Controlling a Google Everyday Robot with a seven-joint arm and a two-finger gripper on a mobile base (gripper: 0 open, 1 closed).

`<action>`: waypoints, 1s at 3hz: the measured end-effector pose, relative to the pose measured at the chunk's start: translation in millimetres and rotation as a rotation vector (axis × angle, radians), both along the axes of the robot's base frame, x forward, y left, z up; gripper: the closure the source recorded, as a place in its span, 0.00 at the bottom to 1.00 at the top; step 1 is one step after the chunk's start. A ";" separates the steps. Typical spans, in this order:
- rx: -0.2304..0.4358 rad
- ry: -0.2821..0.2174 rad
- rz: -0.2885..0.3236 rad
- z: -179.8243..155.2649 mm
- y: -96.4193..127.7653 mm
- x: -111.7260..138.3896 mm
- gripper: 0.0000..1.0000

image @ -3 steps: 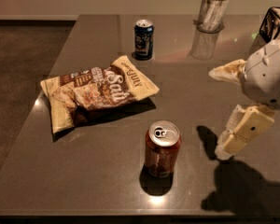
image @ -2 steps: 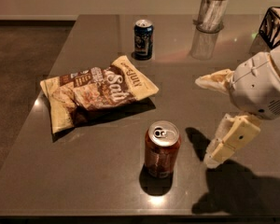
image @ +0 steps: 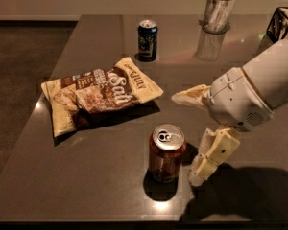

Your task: Move coke can near brown chip bag

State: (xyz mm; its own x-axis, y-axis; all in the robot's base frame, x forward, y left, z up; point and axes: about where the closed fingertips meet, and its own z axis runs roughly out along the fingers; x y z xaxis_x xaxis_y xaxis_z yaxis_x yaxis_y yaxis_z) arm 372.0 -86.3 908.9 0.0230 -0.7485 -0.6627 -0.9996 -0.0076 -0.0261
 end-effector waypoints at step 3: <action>0.038 0.047 0.159 -5.2 42.6 -21.3 0.18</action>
Offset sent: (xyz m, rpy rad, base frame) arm -0.0224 0.0452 -0.0137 0.0419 0.0733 0.1807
